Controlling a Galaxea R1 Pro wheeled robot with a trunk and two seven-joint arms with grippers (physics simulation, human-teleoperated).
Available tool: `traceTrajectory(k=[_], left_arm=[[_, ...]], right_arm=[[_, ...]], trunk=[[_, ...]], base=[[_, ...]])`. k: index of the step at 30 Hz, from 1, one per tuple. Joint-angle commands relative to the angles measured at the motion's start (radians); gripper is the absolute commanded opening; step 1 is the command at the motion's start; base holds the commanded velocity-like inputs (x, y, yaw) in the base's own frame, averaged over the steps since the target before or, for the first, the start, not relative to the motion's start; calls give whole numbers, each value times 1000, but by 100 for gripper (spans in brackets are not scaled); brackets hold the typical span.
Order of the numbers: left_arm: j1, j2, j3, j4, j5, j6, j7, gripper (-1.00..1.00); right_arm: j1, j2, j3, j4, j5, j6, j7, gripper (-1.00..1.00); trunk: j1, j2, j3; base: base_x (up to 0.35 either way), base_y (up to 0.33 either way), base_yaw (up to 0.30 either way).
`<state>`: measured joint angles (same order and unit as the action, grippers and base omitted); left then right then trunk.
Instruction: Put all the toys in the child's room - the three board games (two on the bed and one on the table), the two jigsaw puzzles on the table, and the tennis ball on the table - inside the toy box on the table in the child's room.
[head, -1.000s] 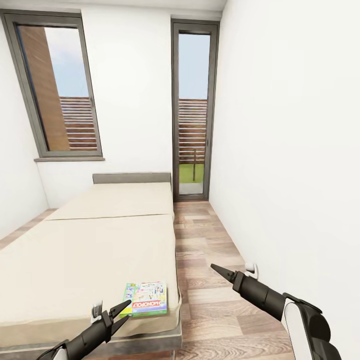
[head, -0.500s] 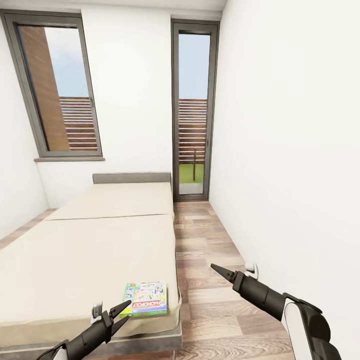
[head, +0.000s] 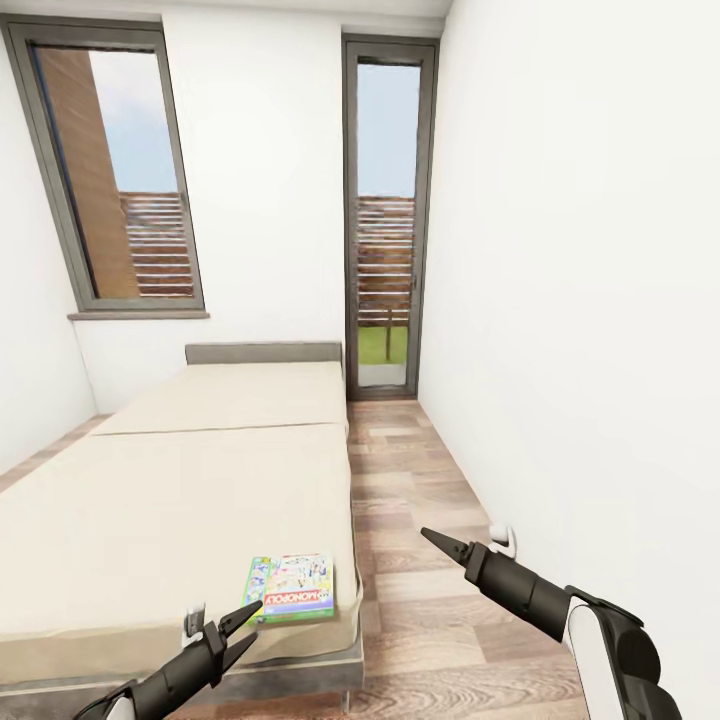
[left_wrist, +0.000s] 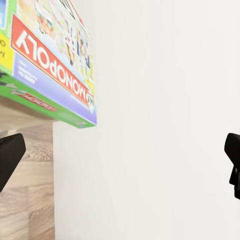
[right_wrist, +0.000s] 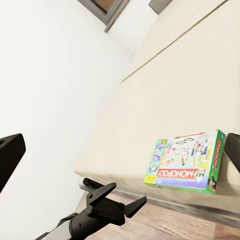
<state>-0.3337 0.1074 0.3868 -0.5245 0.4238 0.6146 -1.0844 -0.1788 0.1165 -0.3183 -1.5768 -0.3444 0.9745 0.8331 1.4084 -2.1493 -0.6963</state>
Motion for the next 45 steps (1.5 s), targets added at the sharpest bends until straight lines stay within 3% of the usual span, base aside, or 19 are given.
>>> traceTrajectory(k=[1, 7, 20, 24, 27, 33, 45], left_arm=[[-1, 0, 1, 0, 3, 8, -2, 100], [-1, 0, 1, 0, 4, 8, -2, 100], [-1, 0, 1, 1, 3, 7, -2, 100], [-1, 0, 1, 0, 4, 5, -2, 100], [9, -17, 18, 18, 7, -12, 8, 100], [11, -49, 28, 51, 7, -35, 4, 100], [12, -28, 30, 66, 10, -35, 3, 100]], right_arm=[[-1, 1, -2, 0, 3, 4, 6, 100], [-1, 2, -2, 0, 6, 4, 6, 100], [-1, 2, -3, 0, 7, 4, 7, 100], [-1, 2, -3, 0, 7, 4, 7, 100], [-2, 15, -15, 17, -6, -10, 4, 100], [-2, 16, -16, 24, -8, -12, 5, 100], [-2, -2, -16, 57, -13, -79, -8, 100]], trunk=[[4, -8, -4], [15, -29, -14], [65, -120, -54], [65, -120, -54], [65, -120, -54], [65, -120, -54], [65, -120, -54]], base=[[0, 0, 0], [0, 0, 0], [0, 0, 0], [0, 0, 0], [0, 0, 0], [0, 0, 0], [0, 0, 0]])
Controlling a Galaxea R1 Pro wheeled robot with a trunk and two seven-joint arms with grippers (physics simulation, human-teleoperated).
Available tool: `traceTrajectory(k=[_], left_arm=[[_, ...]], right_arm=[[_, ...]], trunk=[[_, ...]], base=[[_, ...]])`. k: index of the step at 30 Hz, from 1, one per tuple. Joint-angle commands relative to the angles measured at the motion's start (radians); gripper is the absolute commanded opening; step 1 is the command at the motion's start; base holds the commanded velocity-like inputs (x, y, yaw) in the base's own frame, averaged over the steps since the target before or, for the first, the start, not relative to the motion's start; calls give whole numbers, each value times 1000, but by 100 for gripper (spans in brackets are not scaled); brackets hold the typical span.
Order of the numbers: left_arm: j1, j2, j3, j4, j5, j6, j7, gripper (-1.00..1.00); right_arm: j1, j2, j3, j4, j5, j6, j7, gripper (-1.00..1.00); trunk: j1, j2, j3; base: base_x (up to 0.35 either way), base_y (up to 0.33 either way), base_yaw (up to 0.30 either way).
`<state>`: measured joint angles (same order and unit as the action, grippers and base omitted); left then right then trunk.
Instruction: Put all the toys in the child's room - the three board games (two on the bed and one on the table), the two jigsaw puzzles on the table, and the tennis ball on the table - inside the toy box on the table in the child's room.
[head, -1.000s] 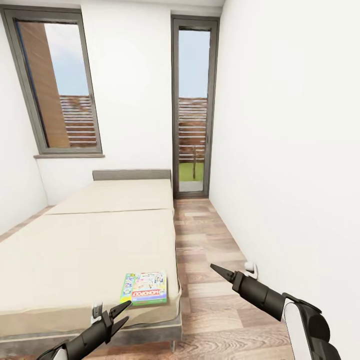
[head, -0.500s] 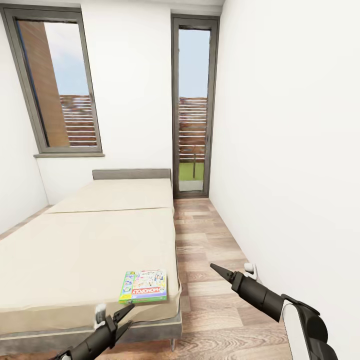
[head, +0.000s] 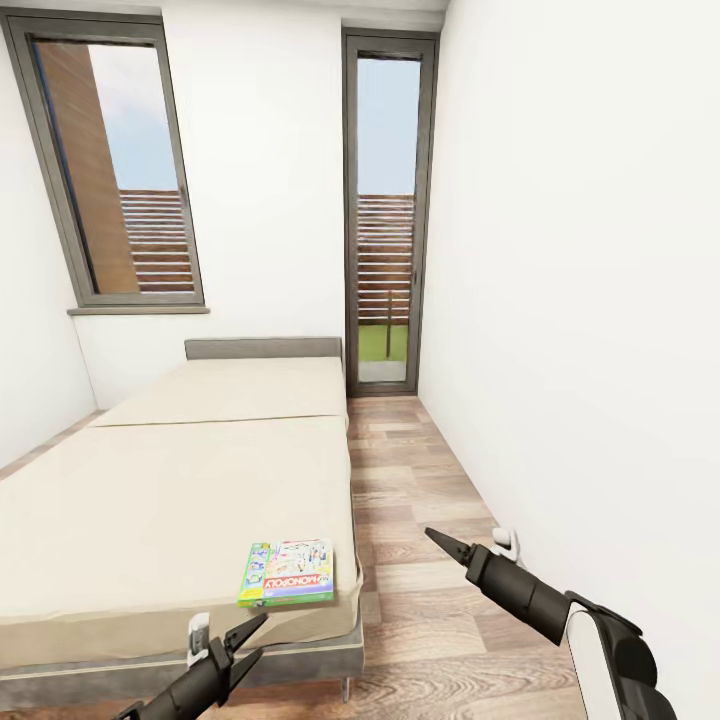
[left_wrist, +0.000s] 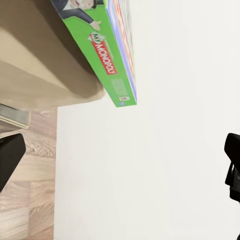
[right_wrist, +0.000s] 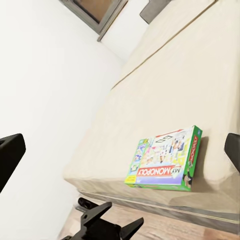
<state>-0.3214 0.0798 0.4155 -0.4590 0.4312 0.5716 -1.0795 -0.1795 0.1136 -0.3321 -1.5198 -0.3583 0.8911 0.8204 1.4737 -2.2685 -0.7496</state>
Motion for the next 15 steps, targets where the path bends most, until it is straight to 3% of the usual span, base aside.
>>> traceTrajectory(k=[1, 15], left_arm=[[-1, 0, 2, 0, 2, 8, -2, 100], [-1, 1, 2, 0, 1, 8, -2, 100]], right_arm=[[-1, 1, -2, 0, 1, -1, 4, 100], [-1, 0, -2, 3, -2, -13, 3, 100]], trunk=[[0, 0, -1], [0, 0, -1]], base=[[0, 0, 0], [0, 27, 0]])
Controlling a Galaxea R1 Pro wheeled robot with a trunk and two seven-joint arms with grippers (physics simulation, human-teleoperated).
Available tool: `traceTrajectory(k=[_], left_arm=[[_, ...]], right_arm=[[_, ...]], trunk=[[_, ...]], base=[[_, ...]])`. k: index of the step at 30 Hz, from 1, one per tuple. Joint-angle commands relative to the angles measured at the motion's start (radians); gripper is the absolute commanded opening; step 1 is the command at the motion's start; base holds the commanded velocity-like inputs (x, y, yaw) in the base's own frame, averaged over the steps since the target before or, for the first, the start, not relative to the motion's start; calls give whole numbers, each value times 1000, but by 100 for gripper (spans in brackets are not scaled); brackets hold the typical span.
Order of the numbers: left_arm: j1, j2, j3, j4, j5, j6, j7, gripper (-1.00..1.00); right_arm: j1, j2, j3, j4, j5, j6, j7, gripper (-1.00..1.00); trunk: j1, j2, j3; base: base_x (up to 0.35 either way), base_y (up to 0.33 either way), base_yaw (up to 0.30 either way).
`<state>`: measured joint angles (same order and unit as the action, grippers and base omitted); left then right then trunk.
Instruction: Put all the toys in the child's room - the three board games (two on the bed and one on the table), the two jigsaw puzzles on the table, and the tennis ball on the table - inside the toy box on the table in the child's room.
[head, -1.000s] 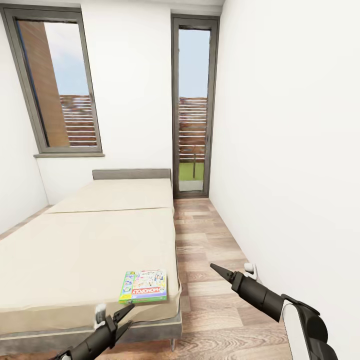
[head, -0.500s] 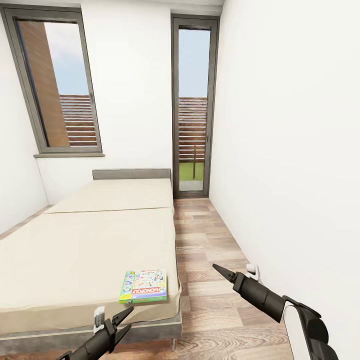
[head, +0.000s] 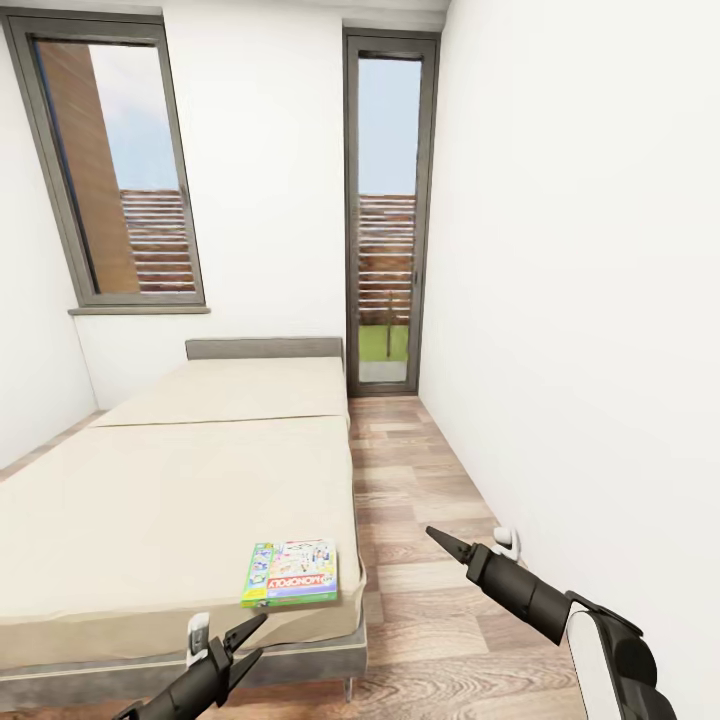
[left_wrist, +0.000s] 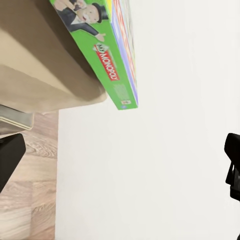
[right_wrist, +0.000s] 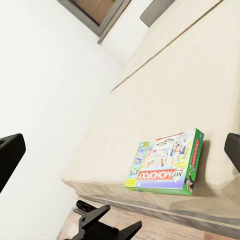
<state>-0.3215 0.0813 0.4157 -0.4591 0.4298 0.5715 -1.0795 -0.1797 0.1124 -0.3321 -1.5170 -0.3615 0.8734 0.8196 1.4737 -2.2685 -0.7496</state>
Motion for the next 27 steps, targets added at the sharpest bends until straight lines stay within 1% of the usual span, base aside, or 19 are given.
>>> traceTrajectory(k=[1, 27], left_arm=[[-1, 0, 2, 0, 3, 8, -2, 100], [0, 2, 2, 0, 3, 8, -2, 100]], right_arm=[[-1, 1, -2, 0, 0, 5, 4, 100], [-1, 3, -2, -1, 6, 3, 3, 100]], trunk=[[0, 0, -1], [0, 0, -1]], base=[[0, 13, 0], [0, 2, 0]])
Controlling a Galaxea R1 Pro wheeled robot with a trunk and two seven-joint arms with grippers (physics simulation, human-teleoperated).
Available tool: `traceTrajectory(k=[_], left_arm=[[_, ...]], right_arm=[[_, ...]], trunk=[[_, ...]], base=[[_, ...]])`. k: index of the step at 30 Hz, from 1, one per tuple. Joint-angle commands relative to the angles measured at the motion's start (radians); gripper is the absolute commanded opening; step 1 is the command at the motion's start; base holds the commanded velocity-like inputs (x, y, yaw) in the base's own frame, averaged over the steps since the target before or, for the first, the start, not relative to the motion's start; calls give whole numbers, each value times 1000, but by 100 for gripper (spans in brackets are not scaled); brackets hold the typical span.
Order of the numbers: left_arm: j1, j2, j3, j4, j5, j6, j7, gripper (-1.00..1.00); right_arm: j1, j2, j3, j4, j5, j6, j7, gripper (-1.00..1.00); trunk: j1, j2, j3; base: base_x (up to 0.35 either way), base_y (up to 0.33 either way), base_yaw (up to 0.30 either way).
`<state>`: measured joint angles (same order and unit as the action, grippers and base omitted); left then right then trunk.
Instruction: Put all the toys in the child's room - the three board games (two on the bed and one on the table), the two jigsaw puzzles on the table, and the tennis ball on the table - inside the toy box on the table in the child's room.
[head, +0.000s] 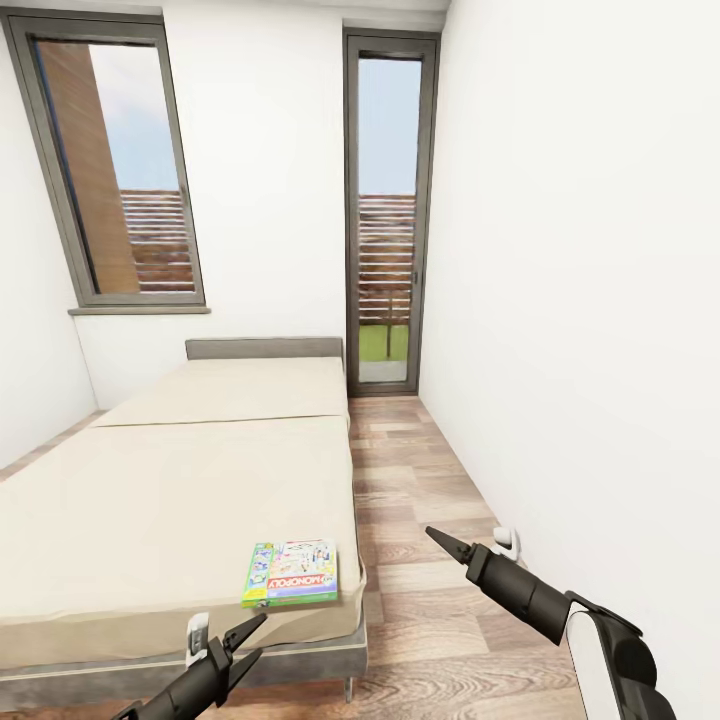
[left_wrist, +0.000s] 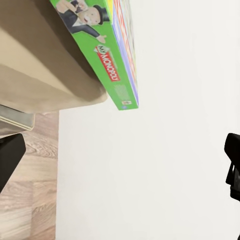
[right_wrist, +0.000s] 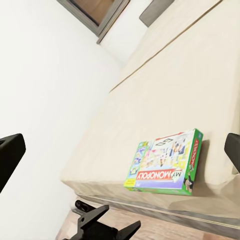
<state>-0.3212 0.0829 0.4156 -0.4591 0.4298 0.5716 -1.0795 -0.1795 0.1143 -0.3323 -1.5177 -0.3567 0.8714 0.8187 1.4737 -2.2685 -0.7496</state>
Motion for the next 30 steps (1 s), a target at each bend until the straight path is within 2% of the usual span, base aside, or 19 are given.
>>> traceTrajectory(k=[1, 19, 30], left_arm=[[-1, 0, 2, 0, 3, 8, -2, 100], [-4, 0, 2, -15, 5, 1, -9, 100], [-7, 9, 0, -83, 5, 1, -13, 100]], right_arm=[[-1, 1, -2, 0, 1, 5, 4, 100], [-1, 1, -2, -1, 3, 5, 3, 100], [-1, -2, -3, -1, 3, 5, 5, 100]], trunk=[[0, 0, -1], [0, 0, -1], [0, 0, -1]], base=[[0, 0, 0], [0, 0, 0], [0, 0, 0]])
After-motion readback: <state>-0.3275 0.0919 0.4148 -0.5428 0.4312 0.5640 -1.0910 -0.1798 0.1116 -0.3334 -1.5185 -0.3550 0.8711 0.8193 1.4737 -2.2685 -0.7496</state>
